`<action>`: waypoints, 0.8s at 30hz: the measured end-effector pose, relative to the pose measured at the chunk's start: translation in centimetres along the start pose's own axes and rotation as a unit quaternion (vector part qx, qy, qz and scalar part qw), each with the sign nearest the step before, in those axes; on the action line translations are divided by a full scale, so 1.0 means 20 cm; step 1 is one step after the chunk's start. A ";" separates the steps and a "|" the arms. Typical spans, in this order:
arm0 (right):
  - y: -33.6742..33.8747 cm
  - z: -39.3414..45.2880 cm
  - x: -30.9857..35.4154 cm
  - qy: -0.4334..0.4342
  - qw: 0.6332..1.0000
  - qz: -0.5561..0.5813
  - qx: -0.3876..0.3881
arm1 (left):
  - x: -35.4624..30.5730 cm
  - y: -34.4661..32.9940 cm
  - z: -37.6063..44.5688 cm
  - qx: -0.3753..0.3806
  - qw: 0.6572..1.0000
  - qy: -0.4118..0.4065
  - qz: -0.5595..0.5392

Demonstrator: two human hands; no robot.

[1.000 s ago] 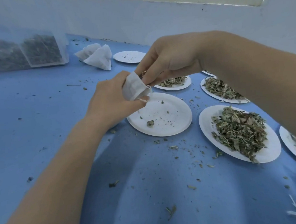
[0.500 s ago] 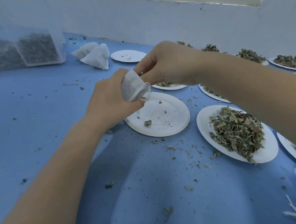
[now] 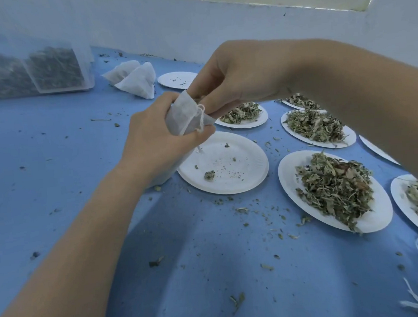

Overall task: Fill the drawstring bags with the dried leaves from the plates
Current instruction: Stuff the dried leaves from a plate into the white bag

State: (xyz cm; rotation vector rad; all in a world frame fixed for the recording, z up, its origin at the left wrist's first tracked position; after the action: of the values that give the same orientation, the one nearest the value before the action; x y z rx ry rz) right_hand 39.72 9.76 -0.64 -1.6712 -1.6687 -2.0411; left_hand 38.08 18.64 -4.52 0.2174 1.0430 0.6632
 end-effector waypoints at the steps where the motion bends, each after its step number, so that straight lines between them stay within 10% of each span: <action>1: 0.01 0.00 0.01 0.010 1.000 -0.016 -0.019 | 0.00 0.00 0.00 -0.002 1.000 -0.003 -0.002; 12: 0.08 -0.03 0.02 0.054 0.993 -0.013 -0.100 | 0.00 0.01 0.00 0.001 1.000 -0.008 0.019; 19: -0.04 0.04 0.04 0.039 0.946 -0.275 -0.164 | -0.03 -0.04 -0.02 0.014 0.999 -0.034 0.034; 24: -0.02 0.01 0.02 0.073 0.968 -0.179 -0.158 | -0.03 0.00 0.00 0.018 0.999 -0.037 0.026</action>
State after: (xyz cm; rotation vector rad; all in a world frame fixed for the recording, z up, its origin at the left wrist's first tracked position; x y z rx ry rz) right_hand 39.48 10.24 -0.60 -1.3150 -1.7793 -2.6455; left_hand 37.86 18.27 -4.23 0.2981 0.9821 0.6791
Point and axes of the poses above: each hand's wrist, its own z-axis towards the middle knuckle, its own y-axis out of the back of the hand, x = y × z, the point moved 10 cm from there along z, towards the middle knuckle, and after that the axes turned 1 degree about -x, right-handed, at the moved point
